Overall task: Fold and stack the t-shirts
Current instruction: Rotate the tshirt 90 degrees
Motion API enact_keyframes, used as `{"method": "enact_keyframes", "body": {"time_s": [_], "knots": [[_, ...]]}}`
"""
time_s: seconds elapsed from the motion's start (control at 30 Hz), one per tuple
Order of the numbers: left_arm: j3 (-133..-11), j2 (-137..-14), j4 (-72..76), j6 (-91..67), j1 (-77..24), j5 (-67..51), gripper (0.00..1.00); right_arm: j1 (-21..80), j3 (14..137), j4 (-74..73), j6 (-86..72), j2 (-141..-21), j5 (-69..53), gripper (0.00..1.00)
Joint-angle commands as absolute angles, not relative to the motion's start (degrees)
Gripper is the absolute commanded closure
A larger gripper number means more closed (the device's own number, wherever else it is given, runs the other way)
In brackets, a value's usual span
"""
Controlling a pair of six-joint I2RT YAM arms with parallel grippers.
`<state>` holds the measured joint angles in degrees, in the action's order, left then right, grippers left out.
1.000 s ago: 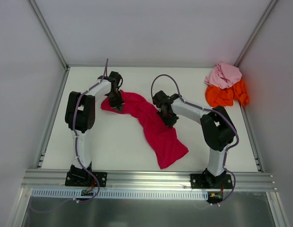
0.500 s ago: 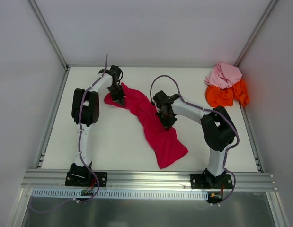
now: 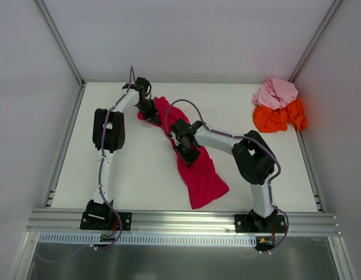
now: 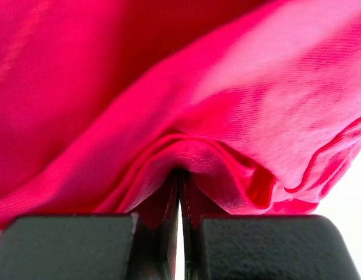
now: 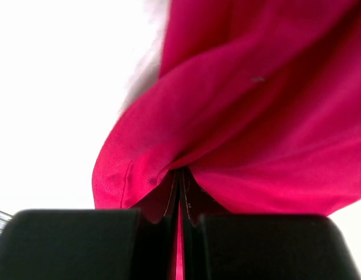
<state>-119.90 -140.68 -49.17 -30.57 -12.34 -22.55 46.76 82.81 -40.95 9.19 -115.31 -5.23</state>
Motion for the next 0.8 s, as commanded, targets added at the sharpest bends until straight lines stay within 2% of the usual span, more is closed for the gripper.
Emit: {"method": "enact_keyframes", "body": {"time_s": [0.0,0.13,0.33,0.47,0.53,0.63,0.77], "knots": [[-116.99,-139.93,-46.06,-31.11,-12.57,-25.23,1.00,48.69,84.82,-40.61,8.00,-115.67,-5.90,0.99],[-116.19,-139.31,-46.23,-31.03,-12.48,-23.82,1.00,47.12,82.01,-38.85,8.09,-109.09,5.16,0.99],[-116.10,-139.13,-45.44,-31.29,-12.22,-24.51,1.00,39.12,82.44,-41.22,10.02,-104.86,7.20,0.99],[-117.68,-139.83,-44.38,-31.64,-12.22,-25.40,1.00,37.27,82.88,-40.43,10.46,-101.96,13.17,0.99],[-119.26,-140.80,-43.86,-32.16,-12.22,-26.97,1.00,36.39,83.49,-41.39,10.81,-102.65,14.76,0.99],[-119.35,-141.85,-40.44,-33.39,-12.30,-35.75,1.00,36.12,81.75,-42.62,11.78,-105.10,17.39,0.99],[-117.87,-139.93,-39.82,-32.70,-12.57,-34.81,1.00,36.12,77.02,-38.70,10.02,-106.52,14.60,0.99]]}}
